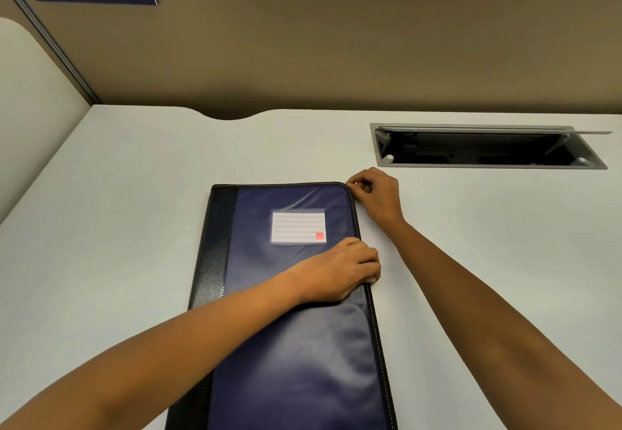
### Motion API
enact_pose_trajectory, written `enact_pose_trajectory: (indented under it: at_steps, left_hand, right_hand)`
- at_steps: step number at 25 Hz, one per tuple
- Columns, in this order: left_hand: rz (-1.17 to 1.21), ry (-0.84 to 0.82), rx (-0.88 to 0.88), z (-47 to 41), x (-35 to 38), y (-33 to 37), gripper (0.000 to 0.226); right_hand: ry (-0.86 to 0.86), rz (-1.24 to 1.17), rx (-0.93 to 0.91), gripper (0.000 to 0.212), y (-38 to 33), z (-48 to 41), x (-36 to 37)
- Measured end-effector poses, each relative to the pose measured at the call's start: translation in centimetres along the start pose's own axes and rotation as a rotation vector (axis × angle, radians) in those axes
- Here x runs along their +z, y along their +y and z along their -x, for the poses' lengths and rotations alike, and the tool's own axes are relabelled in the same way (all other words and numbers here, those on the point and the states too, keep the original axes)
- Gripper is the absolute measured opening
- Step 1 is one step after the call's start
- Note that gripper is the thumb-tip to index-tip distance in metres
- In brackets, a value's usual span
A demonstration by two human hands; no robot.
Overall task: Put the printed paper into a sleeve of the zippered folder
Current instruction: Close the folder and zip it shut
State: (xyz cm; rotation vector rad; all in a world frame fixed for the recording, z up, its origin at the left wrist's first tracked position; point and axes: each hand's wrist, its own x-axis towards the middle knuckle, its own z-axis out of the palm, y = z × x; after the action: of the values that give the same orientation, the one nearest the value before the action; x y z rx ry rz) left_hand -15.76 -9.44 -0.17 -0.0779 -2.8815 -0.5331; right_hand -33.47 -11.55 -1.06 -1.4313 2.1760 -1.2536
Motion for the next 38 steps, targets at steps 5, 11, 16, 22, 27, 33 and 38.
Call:
enact_pose_trajectory:
  at_steps: [5,11,16,22,27,33,38]
  left_hand:
    - [0.199,0.333,-0.266,-1.5,-2.1,-2.3,0.013]
    - [0.426,0.423,-0.933,-5.4,-7.8,-10.2,0.017]
    - [0.401,0.028,-0.891,-7.1,-8.2,-11.4,0.024]
    - [0.340,0.112,-0.986,-7.6,-8.0,-11.4,0.023]
    - [0.176,0.058,-1.098,-8.8,-8.1,-11.3,0.022]
    - [0.112,0.053,-1.341,-8.7,-8.6,-11.3,0.023]
    - [0.187,0.034,-1.519,-5.9,-9.5,-12.9,0.024]
  right_hand:
    - [-0.032,-0.152,0.013,0.004,0.1,-0.3,0.2]
    - [-0.168,-0.295,0.120,0.011,-0.6,-1.5,-0.6]
    - [-0.219,-0.311,0.263,0.026,-1.1,-2.2,-1.5]
    - [-0.073,-0.226,0.350,0.023,-1.8,-1.3,-0.7]
    - [-0.083,-0.129,0.387,0.023,-2.4,-0.3,0.2]
    - [-0.150,-0.107,0.402,0.021,-2.6,-0.3,-0.3]
    - [-0.098,-0.116,0.400,0.017,-2.6,0.1,0.1]
